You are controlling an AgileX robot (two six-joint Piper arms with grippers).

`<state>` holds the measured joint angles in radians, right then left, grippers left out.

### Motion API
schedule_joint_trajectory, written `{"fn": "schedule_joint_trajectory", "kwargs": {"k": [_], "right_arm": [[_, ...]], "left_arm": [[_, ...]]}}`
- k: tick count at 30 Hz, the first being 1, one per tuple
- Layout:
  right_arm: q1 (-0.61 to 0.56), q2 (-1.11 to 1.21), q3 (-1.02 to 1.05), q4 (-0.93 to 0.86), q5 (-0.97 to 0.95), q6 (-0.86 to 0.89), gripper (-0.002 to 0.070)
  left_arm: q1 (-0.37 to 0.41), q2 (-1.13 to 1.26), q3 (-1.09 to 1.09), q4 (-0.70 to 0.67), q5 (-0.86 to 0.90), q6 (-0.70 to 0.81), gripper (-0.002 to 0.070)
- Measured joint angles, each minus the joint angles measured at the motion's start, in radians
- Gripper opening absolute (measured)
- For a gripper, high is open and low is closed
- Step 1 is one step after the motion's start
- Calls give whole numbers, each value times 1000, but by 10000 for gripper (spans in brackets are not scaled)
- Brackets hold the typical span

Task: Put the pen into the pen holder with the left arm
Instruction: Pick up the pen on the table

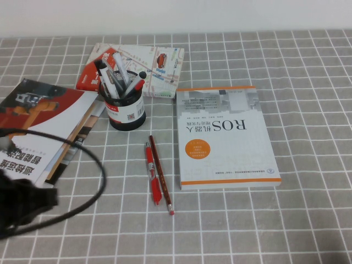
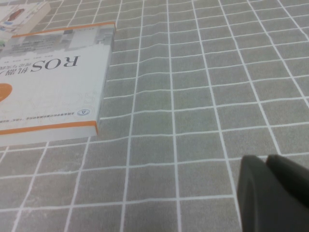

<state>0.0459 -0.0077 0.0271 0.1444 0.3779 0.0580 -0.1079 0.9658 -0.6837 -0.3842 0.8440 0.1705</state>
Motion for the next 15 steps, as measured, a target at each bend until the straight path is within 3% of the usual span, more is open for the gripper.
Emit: {"fn": "schedule_joint_trajectory", "kwargs": {"k": [7,15], "right_arm": [[0,0,0,0,0,0,-14],[0,0,0,0,0,0,-14]], "left_arm": [[-158,207,-82,16,-30,-44,0],[-423,456,-293,173,-22,-239,0]]}}
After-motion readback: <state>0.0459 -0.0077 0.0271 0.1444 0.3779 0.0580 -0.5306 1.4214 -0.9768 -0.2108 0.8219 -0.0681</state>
